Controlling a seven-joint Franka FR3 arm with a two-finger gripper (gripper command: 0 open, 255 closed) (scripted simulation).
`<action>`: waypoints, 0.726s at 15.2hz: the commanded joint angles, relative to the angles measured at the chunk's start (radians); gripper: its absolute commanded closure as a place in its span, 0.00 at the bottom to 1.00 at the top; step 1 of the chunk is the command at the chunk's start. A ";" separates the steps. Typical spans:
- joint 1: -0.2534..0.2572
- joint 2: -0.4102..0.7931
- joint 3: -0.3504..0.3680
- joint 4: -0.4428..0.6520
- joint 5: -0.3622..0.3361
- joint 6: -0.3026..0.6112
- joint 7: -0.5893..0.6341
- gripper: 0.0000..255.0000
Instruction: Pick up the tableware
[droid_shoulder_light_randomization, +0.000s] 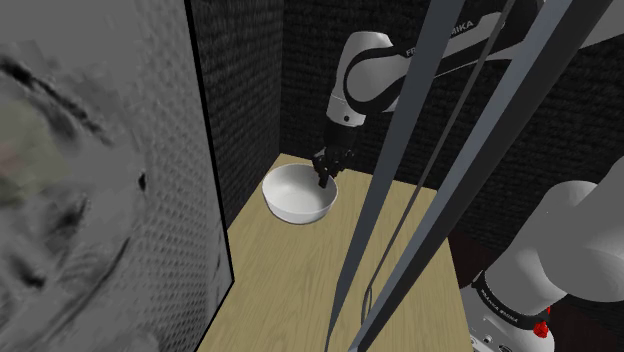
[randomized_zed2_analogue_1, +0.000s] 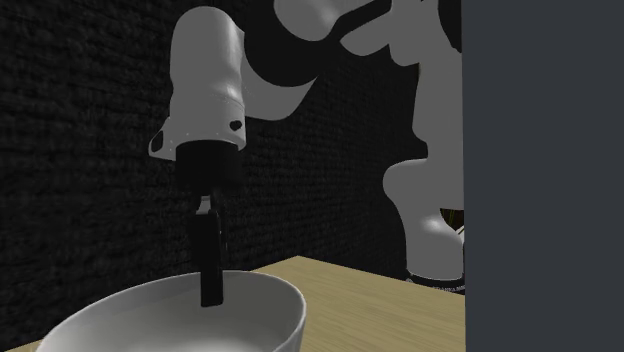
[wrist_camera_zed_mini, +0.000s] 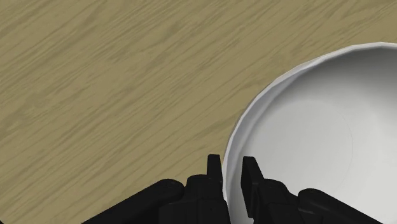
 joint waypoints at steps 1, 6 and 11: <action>-0.001 -0.013 -0.001 0.013 -0.004 -0.026 0.006 1.00; -0.004 -0.048 -0.003 0.049 -0.014 -0.095 0.021 1.00; -0.007 -0.077 -0.006 0.090 -0.023 -0.164 0.036 1.00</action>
